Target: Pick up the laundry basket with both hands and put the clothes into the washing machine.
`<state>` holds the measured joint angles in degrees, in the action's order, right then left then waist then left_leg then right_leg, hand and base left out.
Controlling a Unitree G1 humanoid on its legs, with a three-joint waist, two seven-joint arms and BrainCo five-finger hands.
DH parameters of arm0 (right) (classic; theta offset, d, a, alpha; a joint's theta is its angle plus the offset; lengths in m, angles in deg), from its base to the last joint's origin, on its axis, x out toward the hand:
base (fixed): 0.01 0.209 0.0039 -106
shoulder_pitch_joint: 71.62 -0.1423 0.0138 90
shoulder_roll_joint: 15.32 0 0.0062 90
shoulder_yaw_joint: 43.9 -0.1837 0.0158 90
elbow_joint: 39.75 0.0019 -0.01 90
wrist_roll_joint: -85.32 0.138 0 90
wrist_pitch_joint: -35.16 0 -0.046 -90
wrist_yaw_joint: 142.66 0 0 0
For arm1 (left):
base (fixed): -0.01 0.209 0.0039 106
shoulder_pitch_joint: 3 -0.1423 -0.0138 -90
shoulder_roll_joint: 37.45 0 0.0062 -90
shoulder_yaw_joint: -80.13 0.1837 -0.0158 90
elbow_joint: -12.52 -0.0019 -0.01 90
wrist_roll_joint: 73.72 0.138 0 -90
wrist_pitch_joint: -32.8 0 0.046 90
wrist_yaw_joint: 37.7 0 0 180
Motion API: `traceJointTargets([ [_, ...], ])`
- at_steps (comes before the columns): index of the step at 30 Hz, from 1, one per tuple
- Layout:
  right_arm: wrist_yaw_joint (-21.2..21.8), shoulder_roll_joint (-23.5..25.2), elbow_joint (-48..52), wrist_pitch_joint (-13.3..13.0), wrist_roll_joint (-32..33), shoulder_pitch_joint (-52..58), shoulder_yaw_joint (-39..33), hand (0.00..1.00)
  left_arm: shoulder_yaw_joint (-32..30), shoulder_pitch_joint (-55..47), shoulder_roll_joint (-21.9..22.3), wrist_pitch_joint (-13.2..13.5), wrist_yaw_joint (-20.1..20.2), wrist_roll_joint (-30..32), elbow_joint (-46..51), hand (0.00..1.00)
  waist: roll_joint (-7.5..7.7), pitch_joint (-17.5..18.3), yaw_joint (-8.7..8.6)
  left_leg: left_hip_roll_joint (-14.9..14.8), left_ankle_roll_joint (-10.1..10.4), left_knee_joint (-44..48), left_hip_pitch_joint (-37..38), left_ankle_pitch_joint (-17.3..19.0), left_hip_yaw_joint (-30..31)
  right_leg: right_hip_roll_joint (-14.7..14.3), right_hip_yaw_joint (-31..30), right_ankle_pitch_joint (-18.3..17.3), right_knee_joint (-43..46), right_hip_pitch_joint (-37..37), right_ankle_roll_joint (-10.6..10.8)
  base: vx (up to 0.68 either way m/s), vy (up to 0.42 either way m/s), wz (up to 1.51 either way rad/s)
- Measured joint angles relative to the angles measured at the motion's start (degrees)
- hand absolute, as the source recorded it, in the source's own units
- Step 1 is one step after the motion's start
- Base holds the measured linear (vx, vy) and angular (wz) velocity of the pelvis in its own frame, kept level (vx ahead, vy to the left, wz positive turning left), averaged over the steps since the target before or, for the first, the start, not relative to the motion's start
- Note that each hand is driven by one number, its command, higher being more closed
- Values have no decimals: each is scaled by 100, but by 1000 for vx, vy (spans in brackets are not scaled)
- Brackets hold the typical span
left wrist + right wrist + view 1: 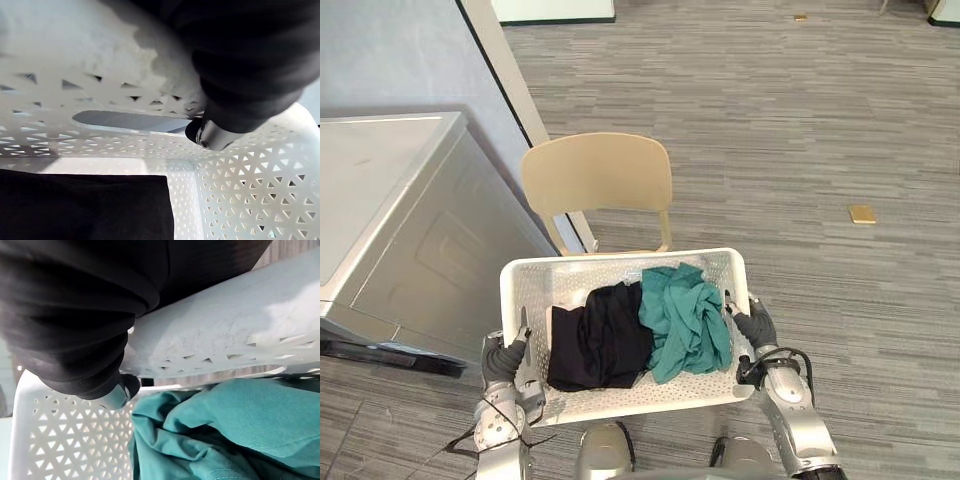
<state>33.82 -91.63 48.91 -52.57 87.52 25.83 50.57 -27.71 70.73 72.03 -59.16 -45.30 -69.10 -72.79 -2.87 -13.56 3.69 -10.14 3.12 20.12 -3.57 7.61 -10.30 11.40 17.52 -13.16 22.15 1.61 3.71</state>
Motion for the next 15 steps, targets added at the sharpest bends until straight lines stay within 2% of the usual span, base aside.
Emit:
traceJointTargets([
  [2, 0, 1, 1, -3, 0, 6, -18, 100, 35, -12, -1, -1, -2, 1, -1, 100, -18, 30, -46, 73, 7, -236, 41, 0, 241, -7, 102, 70, -107, -61, 22, -28, 34, 24],
  [3, 0, 1, 2, -4, 0, 46, -38, 100, 82, -46, -1, -3, -3, 2, -3, 100, -26, 90, -144, 118, 82, -440, 46, -42, 310, -5, 238, 180, -279, -119, 64, 8, 84, 47],
  [5, 6, 3, 9, -5, -1, 97, -145, 100, 199, -49, -6, -3, -3, 2, -5, 100, -34, 109, -146, 210, 195, -653, 46, -119, 391, 10, 341, 394, -543, -195, 125, 5, 121, 36],
  [7, 14, 3, 10, -4, -2, 191, -223, 100, 303, -52, -21, -13, -5, 5, -34, 100, -23, 117, -139, 350, 199, -643, 51, -122, 413, 118, 382, 498, -688, -302, 236, -15, 150, 16],
  [11, 18, 80, 6, 1, -16, 192, -239, 100, 367, -20, -184, -14, -45, 1, -34, 100, -1, 147, -107, 631, 124, -640, 16, -83, 222, 379, 176, 706, -847, -225, 418, -49, 167, -14],
  [12, 18, 111, -3, 8, -62, 181, -239, 100, 368, -17, -222, -14, -64, 3, -34, 100, -9, 155, -113, 678, -13, -668, -13, -64, 118, 412, 66, 742, -848, -133, 429, -83, 132, -36],
  [13, 17, 132, -10, 13, -62, 170, -240, 100, 371, -16, -247, -14, -77, 4, -36, 100, -7, 156, -114, 694, -28, -677, -20, -55, 51, 432, -15, 768, -846, -81, 434, -79, 110, -45],
  [15, 15, 167, -33, 33, -72, 124, -231, 100, 376, 20, -330, -14, -118, 5, -58, 100, -9, 164, -132, 724, -105, -716, -152, -12, -166, 400, -268, 825, -816, 244, 289, -87, 93, -50],
])
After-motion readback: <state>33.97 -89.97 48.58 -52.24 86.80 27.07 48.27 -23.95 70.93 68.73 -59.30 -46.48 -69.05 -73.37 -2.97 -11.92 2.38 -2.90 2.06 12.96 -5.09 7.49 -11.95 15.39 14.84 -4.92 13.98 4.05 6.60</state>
